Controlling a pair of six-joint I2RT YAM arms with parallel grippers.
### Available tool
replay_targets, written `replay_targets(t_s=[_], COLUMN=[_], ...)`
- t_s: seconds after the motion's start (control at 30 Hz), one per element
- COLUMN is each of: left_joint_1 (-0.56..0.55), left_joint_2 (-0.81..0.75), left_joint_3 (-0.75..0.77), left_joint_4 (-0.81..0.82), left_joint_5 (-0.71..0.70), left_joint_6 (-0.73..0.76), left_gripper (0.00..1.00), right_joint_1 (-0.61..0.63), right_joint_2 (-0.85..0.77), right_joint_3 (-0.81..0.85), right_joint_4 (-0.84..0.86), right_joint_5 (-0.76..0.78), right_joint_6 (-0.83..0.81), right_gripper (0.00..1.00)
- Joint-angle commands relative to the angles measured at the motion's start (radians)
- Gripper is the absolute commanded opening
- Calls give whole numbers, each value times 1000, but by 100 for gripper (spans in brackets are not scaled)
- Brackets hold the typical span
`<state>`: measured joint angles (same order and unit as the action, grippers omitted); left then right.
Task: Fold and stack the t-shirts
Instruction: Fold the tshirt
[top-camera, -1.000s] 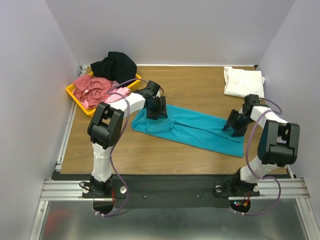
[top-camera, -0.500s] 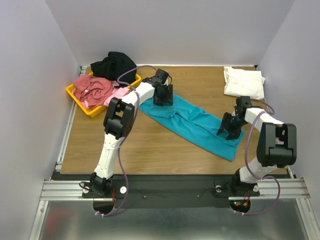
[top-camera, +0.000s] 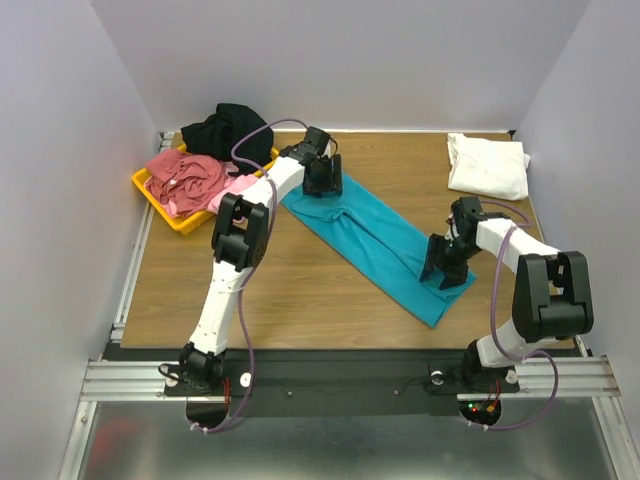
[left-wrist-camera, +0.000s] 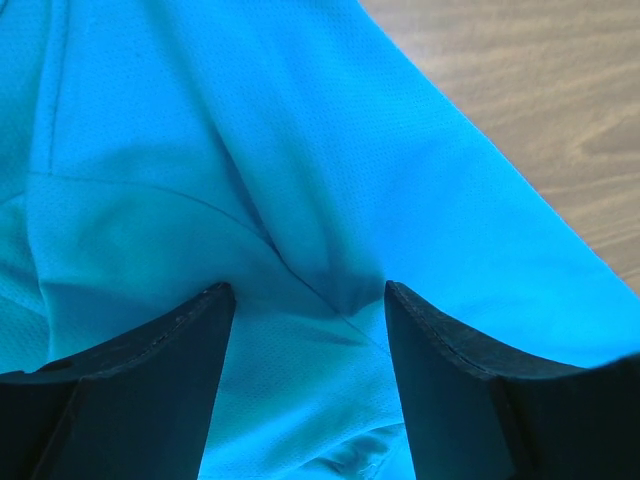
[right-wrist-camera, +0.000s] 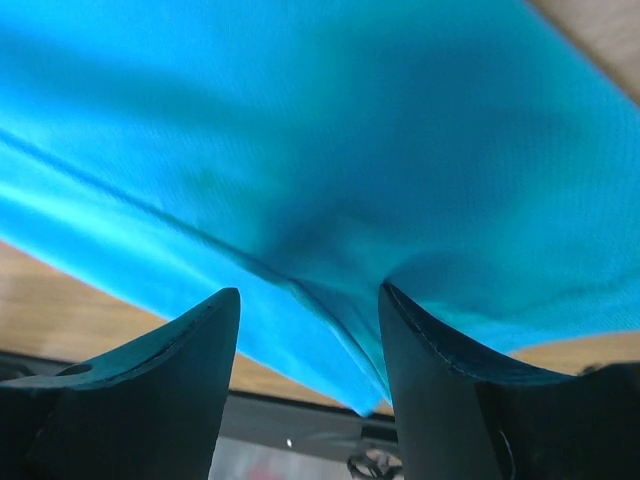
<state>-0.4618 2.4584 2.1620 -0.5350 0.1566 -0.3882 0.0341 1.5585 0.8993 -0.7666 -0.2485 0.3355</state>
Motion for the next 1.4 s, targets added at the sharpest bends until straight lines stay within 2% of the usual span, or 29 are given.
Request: replay_targets(t_s=[0.0, 0.1, 0.23, 0.43, 0.53, 0.67, 0.83, 1.13, 1.37], left_joint_1=[14, 14, 17, 31, 31, 34, 34, 34, 29], left_joint_2=[47, -1, -111, -214, -286, -309, -263, -92, 20], left_joint_3=[38, 52, -3, -189, -373, -453, -433, -142, 30], left_joint_4=[-22, -16, -16, -66, -2, 41, 46, -16, -7], left_joint_5=[-19, -34, -75, -91, -83, -68, -63, -46, 53], left_joint_6=[43, 46, 42, 5, -17, -31, -18, 17, 11], left_gripper=[75, 77, 80, 80, 81, 82, 83, 83, 83], right_joint_1=[20, 21, 21, 21, 20, 21, 36, 99, 136], right_joint_2=[-70, -119, -104, -40, -25, -2, 2, 5, 14], right_joint_3=[33, 96, 153, 145, 135, 102, 63, 12, -5], right_joint_4=[-92, -125, -132, -109, -86, -65, -53, -59, -79], right_joint_5=[-17, 4, 57, 75, 77, 52, 9, -18, -57], right_joint_6=[-33, -52, -70, -89, -89, -79, -61, -49, -49], right_gripper=[64, 64, 66, 65, 65, 65, 65, 65, 65])
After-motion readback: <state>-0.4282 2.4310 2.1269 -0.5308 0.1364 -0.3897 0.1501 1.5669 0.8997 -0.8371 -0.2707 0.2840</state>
